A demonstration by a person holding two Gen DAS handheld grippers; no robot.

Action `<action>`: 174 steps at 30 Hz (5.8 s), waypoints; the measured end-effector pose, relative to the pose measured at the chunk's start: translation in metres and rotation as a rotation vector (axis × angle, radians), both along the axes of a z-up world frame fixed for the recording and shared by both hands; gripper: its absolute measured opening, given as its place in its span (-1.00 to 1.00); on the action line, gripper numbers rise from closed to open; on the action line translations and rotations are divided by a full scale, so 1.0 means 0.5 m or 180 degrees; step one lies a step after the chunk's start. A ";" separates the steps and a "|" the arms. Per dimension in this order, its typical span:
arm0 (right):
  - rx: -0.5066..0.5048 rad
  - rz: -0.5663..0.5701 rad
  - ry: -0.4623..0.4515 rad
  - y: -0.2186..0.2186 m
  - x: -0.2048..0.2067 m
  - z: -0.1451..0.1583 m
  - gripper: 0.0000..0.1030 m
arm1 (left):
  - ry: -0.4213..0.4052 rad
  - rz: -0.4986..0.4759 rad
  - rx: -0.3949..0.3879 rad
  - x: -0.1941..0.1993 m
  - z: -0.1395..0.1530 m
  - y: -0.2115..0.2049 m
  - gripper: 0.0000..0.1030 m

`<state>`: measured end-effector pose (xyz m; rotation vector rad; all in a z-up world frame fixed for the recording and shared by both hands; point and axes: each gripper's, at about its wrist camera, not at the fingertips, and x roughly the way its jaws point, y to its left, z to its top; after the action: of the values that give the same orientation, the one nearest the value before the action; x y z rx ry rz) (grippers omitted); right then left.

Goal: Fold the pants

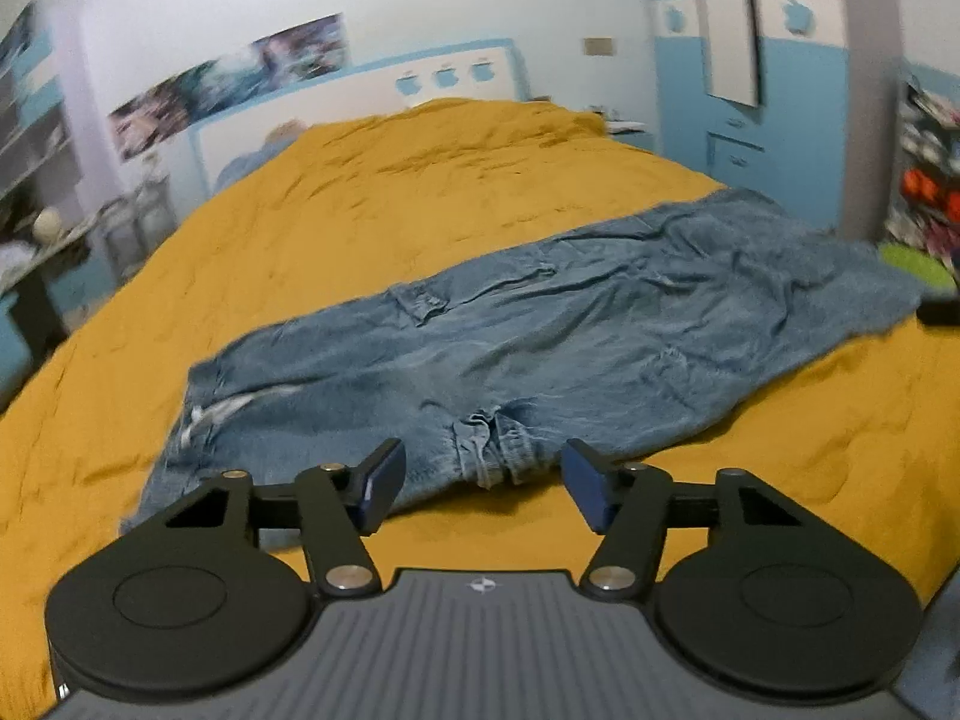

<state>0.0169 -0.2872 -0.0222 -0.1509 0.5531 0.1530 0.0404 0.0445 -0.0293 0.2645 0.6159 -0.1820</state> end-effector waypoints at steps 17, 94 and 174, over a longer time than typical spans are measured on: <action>-0.0821 0.0025 0.0652 -0.204 0.229 -0.150 -0.02 | 0.0437 -0.0029 0.1405 0.148 -0.168 0.154 0.35; -0.2245 0.0190 0.0137 -0.316 0.810 -0.016 -1.00 | 0.0034 0.0867 0.0225 0.576 0.097 0.300 -1.00; -0.2284 -0.0608 0.0480 -0.242 1.172 -0.165 -1.00 | -0.0004 0.2373 -0.0268 0.734 -0.088 0.512 -0.84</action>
<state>0.6029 -0.4082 -0.1048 -0.7861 0.7518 -0.2298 0.4073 0.3004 -0.0733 -0.0574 0.6670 0.5088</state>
